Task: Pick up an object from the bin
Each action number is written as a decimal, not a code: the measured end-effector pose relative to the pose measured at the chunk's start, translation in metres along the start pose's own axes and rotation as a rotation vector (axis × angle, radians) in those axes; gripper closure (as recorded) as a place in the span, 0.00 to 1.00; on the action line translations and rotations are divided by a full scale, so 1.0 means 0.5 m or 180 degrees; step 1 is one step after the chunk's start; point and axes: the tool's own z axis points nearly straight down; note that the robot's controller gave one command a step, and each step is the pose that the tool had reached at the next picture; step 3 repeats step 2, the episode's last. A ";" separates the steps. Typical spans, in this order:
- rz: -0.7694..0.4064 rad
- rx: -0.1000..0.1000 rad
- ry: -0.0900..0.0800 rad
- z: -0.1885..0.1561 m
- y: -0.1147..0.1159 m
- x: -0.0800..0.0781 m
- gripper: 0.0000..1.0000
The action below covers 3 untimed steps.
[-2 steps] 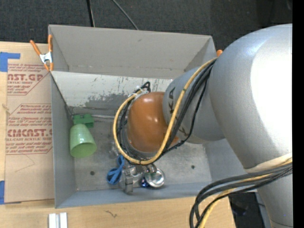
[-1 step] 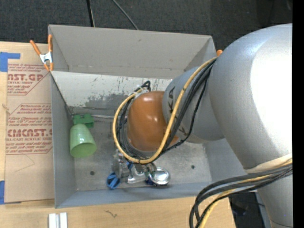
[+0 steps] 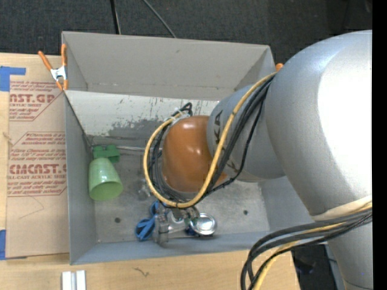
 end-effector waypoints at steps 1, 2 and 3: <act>-0.0001 -0.0001 0.0007 0.001 0.000 0.001 1.00; -0.0114 0.0006 -0.0021 -0.317 -0.042 -0.013 1.00; -0.0114 0.0006 -0.0021 -0.317 -0.042 -0.013 1.00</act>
Offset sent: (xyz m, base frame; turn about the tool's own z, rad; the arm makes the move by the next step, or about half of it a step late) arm 0.0000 0.0000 0.0000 0.0000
